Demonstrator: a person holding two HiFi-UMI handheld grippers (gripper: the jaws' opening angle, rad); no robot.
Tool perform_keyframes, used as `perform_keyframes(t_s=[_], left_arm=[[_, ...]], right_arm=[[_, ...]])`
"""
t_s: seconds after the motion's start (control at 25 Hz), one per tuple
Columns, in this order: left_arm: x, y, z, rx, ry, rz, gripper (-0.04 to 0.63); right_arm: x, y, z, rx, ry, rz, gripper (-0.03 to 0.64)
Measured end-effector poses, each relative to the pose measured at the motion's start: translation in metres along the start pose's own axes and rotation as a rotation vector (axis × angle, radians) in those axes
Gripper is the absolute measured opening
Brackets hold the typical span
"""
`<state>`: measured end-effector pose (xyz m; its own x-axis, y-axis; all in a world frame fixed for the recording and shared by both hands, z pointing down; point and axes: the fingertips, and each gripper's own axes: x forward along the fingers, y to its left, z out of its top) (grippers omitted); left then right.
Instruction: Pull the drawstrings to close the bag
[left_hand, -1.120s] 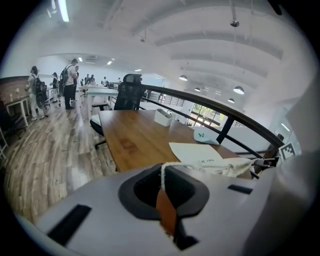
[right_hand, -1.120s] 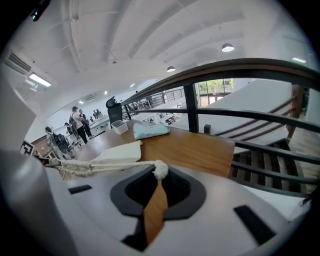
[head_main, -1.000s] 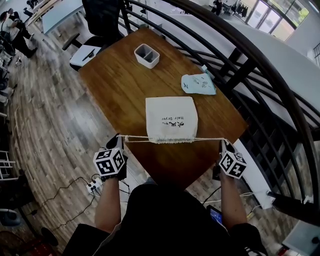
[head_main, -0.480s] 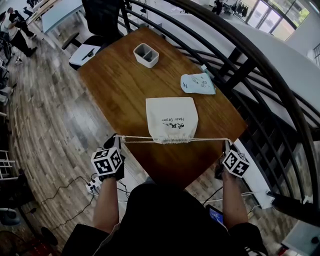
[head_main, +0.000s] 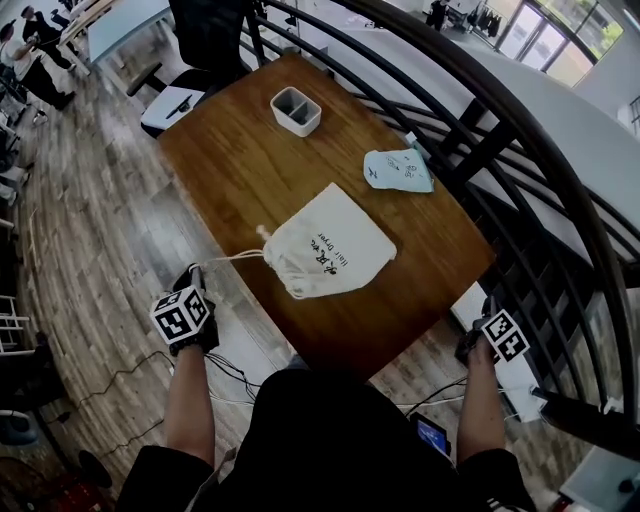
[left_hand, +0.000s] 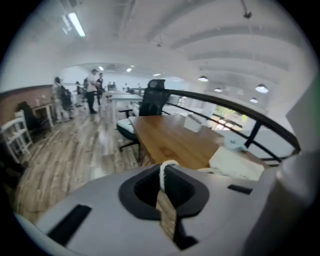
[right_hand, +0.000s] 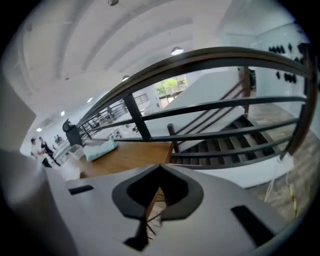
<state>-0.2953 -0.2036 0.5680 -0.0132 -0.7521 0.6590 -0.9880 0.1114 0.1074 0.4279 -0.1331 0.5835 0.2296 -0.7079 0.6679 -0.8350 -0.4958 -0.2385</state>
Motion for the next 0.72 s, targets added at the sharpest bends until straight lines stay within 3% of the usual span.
perform_keyframes(t_s=[0.16, 0.24, 0.48, 0.72], left_arm=[[0.015, -0.072, -0.015, 0.123, 0.076, -0.264, 0.011], [0.017, -0.114, -0.026, 0.163, 0.097, -0.334, 0.012], [0.014, -0.148, -0.031, 0.264, 0.105, -0.387, 0.015], [0.011, -0.159, -0.034, 0.266, 0.106, -0.424, 0.043]], right_arm=[[0.001, 0.071, -0.010, -0.203, 0.022, 0.209, -0.004], [-0.001, 0.113, -0.027, -0.247, 0.034, 0.293, -0.003], [-0.005, 0.163, -0.041, -0.351, 0.055, 0.380, -0.005], [-0.006, 0.173, -0.043, -0.395, 0.056, 0.405, -0.005]])
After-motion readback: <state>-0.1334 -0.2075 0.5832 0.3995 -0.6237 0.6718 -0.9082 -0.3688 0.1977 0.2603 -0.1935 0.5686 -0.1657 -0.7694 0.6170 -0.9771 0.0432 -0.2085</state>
